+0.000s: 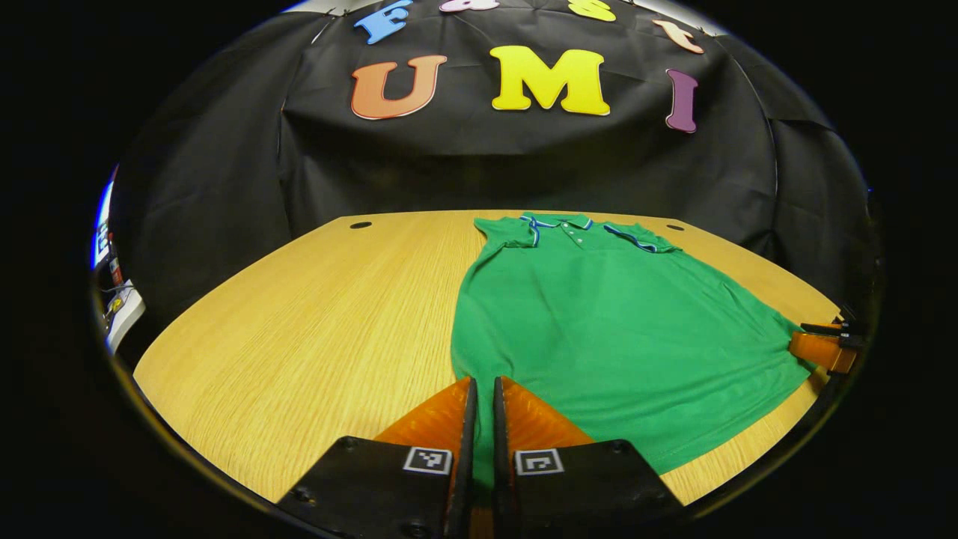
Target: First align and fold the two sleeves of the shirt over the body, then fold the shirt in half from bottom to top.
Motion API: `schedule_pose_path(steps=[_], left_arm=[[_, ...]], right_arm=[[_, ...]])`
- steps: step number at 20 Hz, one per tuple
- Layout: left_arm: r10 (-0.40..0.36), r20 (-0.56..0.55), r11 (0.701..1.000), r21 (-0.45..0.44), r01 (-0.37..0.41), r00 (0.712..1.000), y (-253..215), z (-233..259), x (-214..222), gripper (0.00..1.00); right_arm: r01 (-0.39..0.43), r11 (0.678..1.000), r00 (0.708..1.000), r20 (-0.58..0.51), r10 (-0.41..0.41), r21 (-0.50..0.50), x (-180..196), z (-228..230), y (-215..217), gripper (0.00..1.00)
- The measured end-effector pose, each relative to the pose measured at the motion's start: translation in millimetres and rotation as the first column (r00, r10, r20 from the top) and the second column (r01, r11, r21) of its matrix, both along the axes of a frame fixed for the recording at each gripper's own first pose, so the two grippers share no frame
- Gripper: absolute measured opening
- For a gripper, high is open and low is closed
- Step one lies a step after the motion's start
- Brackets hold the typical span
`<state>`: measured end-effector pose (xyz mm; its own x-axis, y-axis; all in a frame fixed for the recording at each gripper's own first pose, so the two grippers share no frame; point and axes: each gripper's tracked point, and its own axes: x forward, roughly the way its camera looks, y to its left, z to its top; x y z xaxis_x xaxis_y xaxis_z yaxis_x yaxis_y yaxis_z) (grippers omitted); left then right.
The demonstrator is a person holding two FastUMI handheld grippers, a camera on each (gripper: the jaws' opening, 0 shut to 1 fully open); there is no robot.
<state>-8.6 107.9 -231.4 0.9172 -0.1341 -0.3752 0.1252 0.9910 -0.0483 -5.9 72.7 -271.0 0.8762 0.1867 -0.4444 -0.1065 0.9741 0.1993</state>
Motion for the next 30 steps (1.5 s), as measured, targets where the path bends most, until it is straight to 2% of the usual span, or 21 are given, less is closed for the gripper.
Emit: schedule_pose_path(steps=[1, 3, 4, 5, 8, 12, 22, 26, 30], left_arm=[[0.001, -0.002, 1.0, -0.01, -0.001, 1.0, -1, 0, 2, 0.14], [-0.001, -0.008, 1.0, -0.015, 0.001, 1.0, -3, 1, 3, 0.09], [-0.001, -0.01, 1.0, -0.015, 0.001, 1.0, -3, 1, 4, 0.08], [0.0, -0.011, 1.0, -0.019, 0.0, 1.0, -4, 1, 4, 0.08], [0.002, -0.008, 1.0, -0.029, -0.002, 1.0, -2, 4, 4, 0.08], [0.015, 0.036, 0.999, -0.044, -0.013, 0.999, 1, 26, 4, 0.08], [-0.012, 0.175, 1.0, -0.022, 0.016, 0.984, -14, 89, 11, 0.07], [-0.009, 0.217, 1.0, -0.019, 0.013, 0.976, -16, 116, 26, 0.07], [0.013, 0.26, 0.999, -0.049, -0.001, 0.965, -15, 150, 55, 0.07]], right_arm=[[-0.002, 1.0, 1.0, 0.002, 0.002, 0.017, 2, 1, 2, 0.26], [-0.001, 1.0, 1.0, -0.018, 0.002, 0.028, 8, 0, 4, 0.09], [-0.007, 1.0, 1.0, -0.03, 0.008, 0.03, 10, -1, 6, 0.09], [-0.015, 0.999, 0.999, -0.032, 0.016, 0.032, 11, 1, 4, 0.01], [-0.076, 0.996, 0.997, -0.002, 0.076, -0.042, 7, 9, 7, 0.01], [-0.102, 0.994, 0.994, 0.04, 0.103, -0.035, 10, 23, 8, 0.0], [-0.075, 0.994, 0.969, 0.23, 0.09, -0.074, 26, 103, -11, 0.0], [-0.056, 0.994, 0.952, 0.295, 0.081, -0.092, 47, 137, -19, 0.0], [-0.06, 0.992, 0.93, 0.355, 0.096, -0.111, 84, 173, -19, 0.0]])
